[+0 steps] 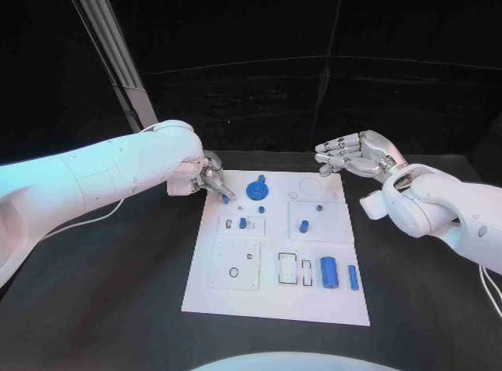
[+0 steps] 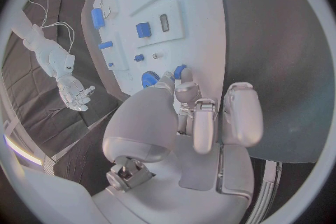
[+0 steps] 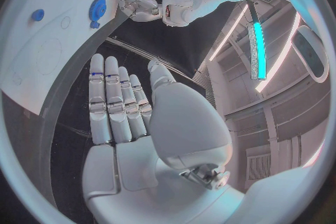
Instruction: Assemble the parts on the task board
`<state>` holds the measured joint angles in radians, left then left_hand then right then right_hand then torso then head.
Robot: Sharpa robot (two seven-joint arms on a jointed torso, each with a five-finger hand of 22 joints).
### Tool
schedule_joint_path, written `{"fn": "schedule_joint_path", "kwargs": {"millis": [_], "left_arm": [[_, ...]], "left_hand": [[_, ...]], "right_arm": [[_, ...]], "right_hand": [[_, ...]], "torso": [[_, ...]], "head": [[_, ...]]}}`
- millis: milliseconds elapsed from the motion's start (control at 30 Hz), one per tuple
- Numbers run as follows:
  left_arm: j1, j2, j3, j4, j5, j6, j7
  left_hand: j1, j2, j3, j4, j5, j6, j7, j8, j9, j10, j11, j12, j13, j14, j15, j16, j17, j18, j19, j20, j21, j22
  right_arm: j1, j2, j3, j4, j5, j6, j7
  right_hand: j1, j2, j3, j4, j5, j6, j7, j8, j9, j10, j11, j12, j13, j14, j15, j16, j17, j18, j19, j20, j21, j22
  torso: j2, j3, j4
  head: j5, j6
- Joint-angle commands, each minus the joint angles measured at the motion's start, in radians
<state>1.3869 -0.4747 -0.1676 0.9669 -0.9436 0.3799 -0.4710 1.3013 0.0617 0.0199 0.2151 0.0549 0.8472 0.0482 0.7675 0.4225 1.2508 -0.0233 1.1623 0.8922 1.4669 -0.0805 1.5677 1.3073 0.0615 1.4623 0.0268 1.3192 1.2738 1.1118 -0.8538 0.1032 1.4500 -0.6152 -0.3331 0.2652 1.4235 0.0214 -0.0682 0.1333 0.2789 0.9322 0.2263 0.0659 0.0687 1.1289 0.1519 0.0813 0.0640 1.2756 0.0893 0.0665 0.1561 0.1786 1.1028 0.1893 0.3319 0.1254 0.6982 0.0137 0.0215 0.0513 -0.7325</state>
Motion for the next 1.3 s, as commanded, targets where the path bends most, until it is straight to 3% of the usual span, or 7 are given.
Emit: {"fn": "schedule_joint_path", "kwargs": {"millis": [33, 300, 400, 500, 600, 667, 1300], "left_arm": [[0.0, 0.001, -0.001, -0.001, -0.005, 0.021, 0.008], [-0.001, 0.002, -0.001, -0.003, -0.004, 0.014, 0.014], [-0.001, 0.001, -0.001, -0.002, -0.004, 0.016, 0.018], [-0.001, -0.001, -0.001, 0.001, -0.004, 0.014, 0.024], [-0.001, -0.006, -0.001, 0.008, -0.002, 0.001, 0.038], [-0.001, -0.013, -0.001, 0.015, 0.006, -0.013, 0.047], [-0.002, -0.155, -0.002, 0.238, 0.058, -0.207, 0.086]], "left_hand": [[0.009, 0.002, 0.007, 0.0, 0.001, -0.004, -0.004, 0.0, -0.001, 0.004, -0.003, -0.001, -0.001, 0.104, -0.006, 0.003, 0.263, 0.009, 0.003, -0.004, 0.003, 0.001], [0.061, 0.022, 0.082, -0.031, 0.005, -0.009, -0.007, -0.013, -0.01, 0.002, -0.007, -0.008, -0.005, 0.104, -0.009, 0.003, 0.263, 0.01, 0.002, -0.007, 0.0, 0.0], [0.118, 0.009, 0.171, -0.077, 0.126, -0.024, -0.005, -0.028, -0.017, -0.008, -0.007, -0.022, -0.013, 0.104, -0.012, 0.003, 0.263, 0.01, 0.0, -0.01, -0.003, -0.002], [0.102, -0.042, 0.29, -0.095, 0.208, -0.021, 0.008, -0.03, -0.017, -0.005, 0.003, -0.033, -0.021, 0.104, -0.004, 0.003, 0.263, 0.01, 0.0, -0.004, -0.005, -0.003], [0.022, -0.12, 0.468, -0.11, 0.22, -0.014, 0.017, -0.018, -0.007, 0.011, 0.001, -0.035, -0.023, 0.104, 0.001, 0.003, 0.263, 0.011, 0.0, 0.0, -0.007, -0.002], [0.0, -0.134, 0.523, -0.125, 0.228, -0.013, 0.01, -0.009, 0.0, 0.017, 0.002, -0.033, -0.021, 0.104, 0.002, 0.003, 0.263, 0.011, 0.0, -0.001, -0.007, -0.001], [-0.074, -0.175, 0.627, -0.177, 0.277, -0.009, 0.001, 0.024, 0.027, 0.042, -0.003, -0.023, -0.008, 0.104, -0.004, 0.003, 0.263, 0.008, 0.008, -0.003, 0.004, 0.015]], "right_arm": [[0.002, 0.001, 0.001, 0.001, 0.003, 0.007, 0.011], [0.002, 0.002, 0.001, 0.001, 0.003, 0.007, 0.012], [0.002, 0.002, 0.001, 0.0, 0.003, 0.007, 0.012], [0.002, 0.002, 0.001, 0.0, 0.003, 0.007, 0.013], [0.002, 0.002, 0.001, -0.001, 0.003, 0.007, 0.013], [0.002, 0.002, 0.001, -0.001, 0.003, 0.008, 0.013], [0.002, 0.005, 0.0, -0.015, 0.003, 0.01, 0.01]], "right_hand": [[-0.01, 0.002, -0.004, 0.001, 0.007, -0.007, -0.003, 0.003, 0.001, -0.006, 0.001, 0.005, -0.001, -0.007, 0.001, 0.0, -0.001, 0.004, 0.003, 0.002, -0.006, -0.001], [-0.01, 0.002, -0.004, 0.001, 0.007, -0.007, -0.003, 0.003, 0.001, -0.006, 0.001, 0.005, -0.001, -0.007, 0.001, 0.0, -0.001, 0.004, 0.003, 0.002, -0.006, -0.001], [-0.01, 0.002, -0.004, 0.001, 0.007, -0.007, -0.003, 0.003, 0.001, -0.006, 0.001, 0.005, -0.001, -0.007, 0.001, 0.0, -0.001, 0.004, 0.003, 0.002, -0.006, -0.001], [-0.01, 0.002, -0.004, 0.001, 0.007, -0.007, -0.003, 0.003, 0.001, -0.006, 0.001, 0.005, -0.001, -0.007, 0.001, 0.0, -0.001, 0.004, 0.003, 0.002, -0.006, -0.001], [-0.01, 0.002, -0.004, 0.001, 0.007, -0.007, -0.003, 0.003, 0.001, -0.006, 0.001, 0.005, -0.001, -0.007, 0.001, 0.0, -0.001, 0.004, 0.003, 0.002, -0.006, -0.001], [-0.01, 0.002, -0.004, 0.001, 0.007, -0.007, -0.003, 0.003, 0.001, -0.006, 0.001, 0.005, -0.001, -0.007, 0.001, 0.0, -0.001, 0.004, 0.003, 0.002, -0.006, -0.001], [-0.01, 0.003, -0.004, 0.0, 0.007, -0.007, -0.003, 0.004, 0.001, -0.006, 0.001, 0.005, -0.001, -0.007, 0.001, 0.0, -0.002, 0.004, 0.004, 0.002, -0.007, -0.002]], "torso": [[0.0, 0.0002, 0.0008], [0.0, 0.0003, -0.0004], [0.0, 0.0002, -0.0007], [0.0, 0.0002, -0.0005], [0.0, 0.0, 0.0003], [-0.001, 0.0001, 0.0005], [-0.005, -0.0008, 0.0064]], "head": [[-0.001, 0.0], [-0.001, 0.001], [-0.001, 0.001], [-0.001, 0.001], [-0.002, 0.001], [-0.002, 0.0], [-0.001, 0.002]]}}
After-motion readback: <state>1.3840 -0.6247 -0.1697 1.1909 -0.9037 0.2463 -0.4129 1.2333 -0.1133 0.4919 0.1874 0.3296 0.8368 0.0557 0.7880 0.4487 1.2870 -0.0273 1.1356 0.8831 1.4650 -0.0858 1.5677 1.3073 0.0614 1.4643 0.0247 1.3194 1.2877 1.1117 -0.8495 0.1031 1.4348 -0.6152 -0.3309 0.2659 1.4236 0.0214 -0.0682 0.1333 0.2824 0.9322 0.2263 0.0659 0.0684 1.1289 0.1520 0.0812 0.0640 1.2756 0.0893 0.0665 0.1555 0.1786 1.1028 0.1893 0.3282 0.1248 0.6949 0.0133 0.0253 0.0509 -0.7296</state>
